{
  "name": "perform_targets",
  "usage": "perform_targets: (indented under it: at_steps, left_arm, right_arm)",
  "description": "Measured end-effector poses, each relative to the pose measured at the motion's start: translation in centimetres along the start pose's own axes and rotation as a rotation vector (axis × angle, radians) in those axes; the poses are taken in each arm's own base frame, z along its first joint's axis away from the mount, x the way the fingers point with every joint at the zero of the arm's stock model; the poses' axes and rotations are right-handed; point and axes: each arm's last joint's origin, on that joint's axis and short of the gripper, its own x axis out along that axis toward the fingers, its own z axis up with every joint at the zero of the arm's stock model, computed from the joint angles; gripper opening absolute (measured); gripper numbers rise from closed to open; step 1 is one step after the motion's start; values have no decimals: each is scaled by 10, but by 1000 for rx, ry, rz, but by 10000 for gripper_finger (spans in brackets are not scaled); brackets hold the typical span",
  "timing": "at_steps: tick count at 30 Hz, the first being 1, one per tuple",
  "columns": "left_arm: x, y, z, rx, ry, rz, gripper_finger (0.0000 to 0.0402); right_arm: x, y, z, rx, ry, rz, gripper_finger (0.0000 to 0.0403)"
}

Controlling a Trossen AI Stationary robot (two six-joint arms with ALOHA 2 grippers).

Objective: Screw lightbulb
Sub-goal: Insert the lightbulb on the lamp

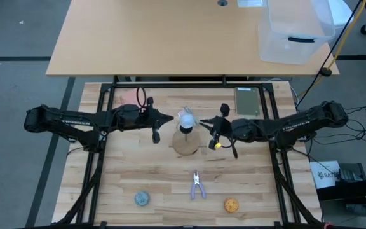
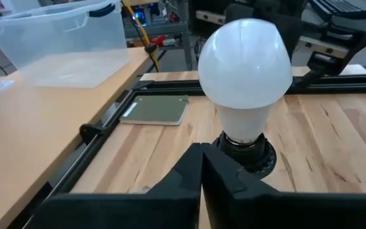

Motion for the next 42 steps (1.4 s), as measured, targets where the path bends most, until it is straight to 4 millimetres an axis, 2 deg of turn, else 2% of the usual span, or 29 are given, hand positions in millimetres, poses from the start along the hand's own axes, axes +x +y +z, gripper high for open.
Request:
perform_targets:
  at_steps: [1,7,18,27,32,42]
  left_arm:
    - [0,0,0,0,-1,-3,6]
    - [0,-3,4,-1,-49,-59,2]
    - [-4,-19,17,49,-184,-196,1]
    - [11,-21,10,32,-171,-191,0]
    - [14,-17,8,20,-162,-175,0]
    - [14,-17,8,20,-162,-175,0]
  right_arm:
    - [-1,1,0,0,-1,-22,13]
    - [-2,1,-2,27,25,-78,2]
    - [-3,0,16,38,-141,-61,3]
    - [-4,0,22,47,-201,-17,1]
    - [-3,0,22,42,-202,-15,0]
    - [16,-6,17,55,-226,-72,0]
